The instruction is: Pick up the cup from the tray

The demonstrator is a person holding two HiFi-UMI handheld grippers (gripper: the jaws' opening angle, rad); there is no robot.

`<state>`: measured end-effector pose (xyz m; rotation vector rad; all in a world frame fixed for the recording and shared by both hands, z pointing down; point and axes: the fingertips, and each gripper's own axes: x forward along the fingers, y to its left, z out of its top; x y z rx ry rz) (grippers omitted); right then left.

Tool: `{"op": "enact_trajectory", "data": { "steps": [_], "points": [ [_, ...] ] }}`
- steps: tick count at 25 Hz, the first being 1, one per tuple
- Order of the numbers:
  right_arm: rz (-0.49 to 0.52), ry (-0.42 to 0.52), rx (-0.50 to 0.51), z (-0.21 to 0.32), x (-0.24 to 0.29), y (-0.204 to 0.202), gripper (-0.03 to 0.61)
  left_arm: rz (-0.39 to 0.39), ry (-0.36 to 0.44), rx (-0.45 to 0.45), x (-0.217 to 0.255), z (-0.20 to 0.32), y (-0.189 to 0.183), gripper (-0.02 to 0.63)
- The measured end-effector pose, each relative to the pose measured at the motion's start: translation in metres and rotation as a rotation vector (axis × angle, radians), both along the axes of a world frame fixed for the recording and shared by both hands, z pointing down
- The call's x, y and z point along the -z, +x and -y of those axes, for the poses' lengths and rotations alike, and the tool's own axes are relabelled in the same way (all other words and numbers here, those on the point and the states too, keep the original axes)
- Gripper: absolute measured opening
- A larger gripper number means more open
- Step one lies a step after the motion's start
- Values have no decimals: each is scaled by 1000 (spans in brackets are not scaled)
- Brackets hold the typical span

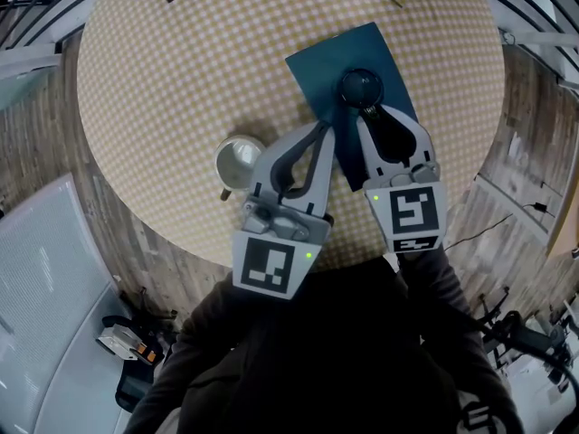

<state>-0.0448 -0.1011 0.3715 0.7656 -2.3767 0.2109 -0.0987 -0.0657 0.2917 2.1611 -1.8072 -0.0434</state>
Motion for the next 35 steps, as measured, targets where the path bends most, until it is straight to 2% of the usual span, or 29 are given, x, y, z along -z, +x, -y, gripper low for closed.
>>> {"op": "enact_trajectory", "data": {
  "steps": [6, 13, 19, 29, 35],
  "points": [
    [-37, 20, 9, 2, -1, 2, 43, -5, -8, -4, 0, 0, 3, 6],
    [18, 33, -10, 1, 3, 2, 38, -4, -3, -1, 0, -2, 1, 6],
    [42, 83, 12, 1, 17, 1, 38, 4, 4, -3, 5, -5, 5, 6],
    [64, 99, -18, 2, 31, 16, 38, 20, 15, -39, 14, -7, 25, 6],
    [74, 83, -87, 1, 32, 40, 38, 25, 24, -77, 19, -6, 47, 6]
  ]
}}
